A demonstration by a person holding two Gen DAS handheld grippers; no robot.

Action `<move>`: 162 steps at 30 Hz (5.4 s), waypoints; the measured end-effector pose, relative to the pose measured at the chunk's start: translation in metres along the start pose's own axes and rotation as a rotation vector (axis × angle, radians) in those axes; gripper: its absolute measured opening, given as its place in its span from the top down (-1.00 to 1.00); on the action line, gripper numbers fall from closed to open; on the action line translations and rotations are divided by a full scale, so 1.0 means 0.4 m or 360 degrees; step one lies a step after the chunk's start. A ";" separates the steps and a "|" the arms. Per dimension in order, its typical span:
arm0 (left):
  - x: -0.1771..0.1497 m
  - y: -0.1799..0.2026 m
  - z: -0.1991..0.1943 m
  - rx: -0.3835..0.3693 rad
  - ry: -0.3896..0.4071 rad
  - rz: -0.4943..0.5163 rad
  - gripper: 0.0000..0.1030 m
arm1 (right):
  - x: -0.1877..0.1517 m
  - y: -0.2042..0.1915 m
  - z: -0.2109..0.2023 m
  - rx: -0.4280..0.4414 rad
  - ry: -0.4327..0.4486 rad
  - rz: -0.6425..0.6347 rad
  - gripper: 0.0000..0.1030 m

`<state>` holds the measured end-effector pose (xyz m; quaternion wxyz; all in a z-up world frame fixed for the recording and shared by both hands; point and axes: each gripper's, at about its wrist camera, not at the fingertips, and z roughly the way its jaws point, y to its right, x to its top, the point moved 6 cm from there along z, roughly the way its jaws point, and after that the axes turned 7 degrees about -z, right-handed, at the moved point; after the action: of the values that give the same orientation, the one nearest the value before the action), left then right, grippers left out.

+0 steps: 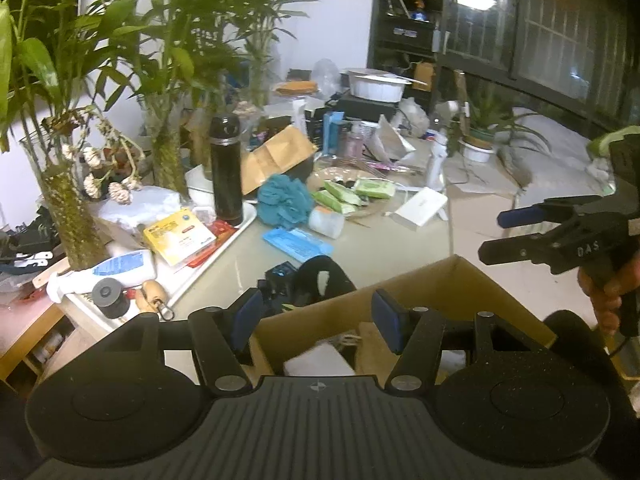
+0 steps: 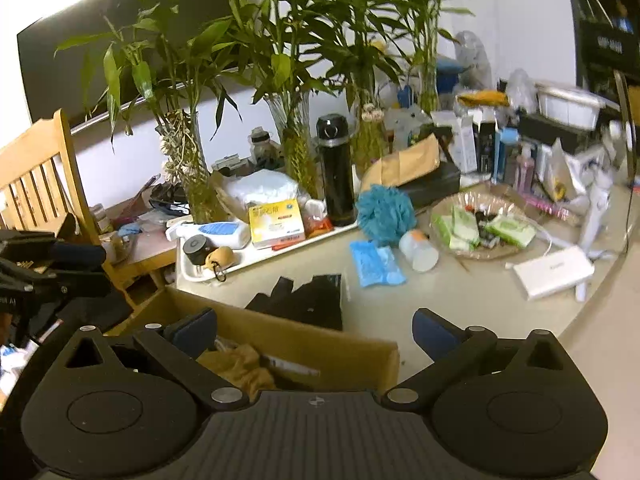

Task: Organize soft objects
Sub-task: 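Move the right gripper down over the black fuzzy earmuffs on the table, then close the right gripper on the black earmuffs and lift them, then grasp the black fabric piece with the left gripper and lift it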

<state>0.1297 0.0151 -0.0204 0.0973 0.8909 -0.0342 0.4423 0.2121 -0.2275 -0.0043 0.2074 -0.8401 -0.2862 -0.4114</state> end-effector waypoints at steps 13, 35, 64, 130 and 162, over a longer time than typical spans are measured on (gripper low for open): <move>-0.003 -0.044 0.027 0.0036 0.0033 -0.0011 -0.15 | 0.001 0.022 0.078 0.0103 -0.0172 0.0031 -1.00; -0.011 -0.122 0.100 0.0007 0.0052 -0.0115 -0.15 | 0.015 0.188 0.252 0.0368 -0.0315 0.0194 -1.00; 0.009 -0.177 0.185 0.0002 0.0035 -0.0182 -0.15 | -0.002 0.245 0.702 0.0996 -0.0754 0.0586 -0.82; 0.080 -0.222 0.353 -0.0094 -0.0372 -0.0234 -0.15 | 0.192 0.241 0.295 0.0292 -0.0087 0.0106 0.60; -0.049 -0.269 0.596 -0.0349 -0.0806 -0.0463 0.87 | 0.137 0.265 0.177 0.0204 -0.0026 0.0245 0.59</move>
<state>0.3199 0.0712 -0.1921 0.2435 0.9525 0.0231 0.1814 0.3491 -0.2484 -0.0126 0.2893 -0.8480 -0.2483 -0.3682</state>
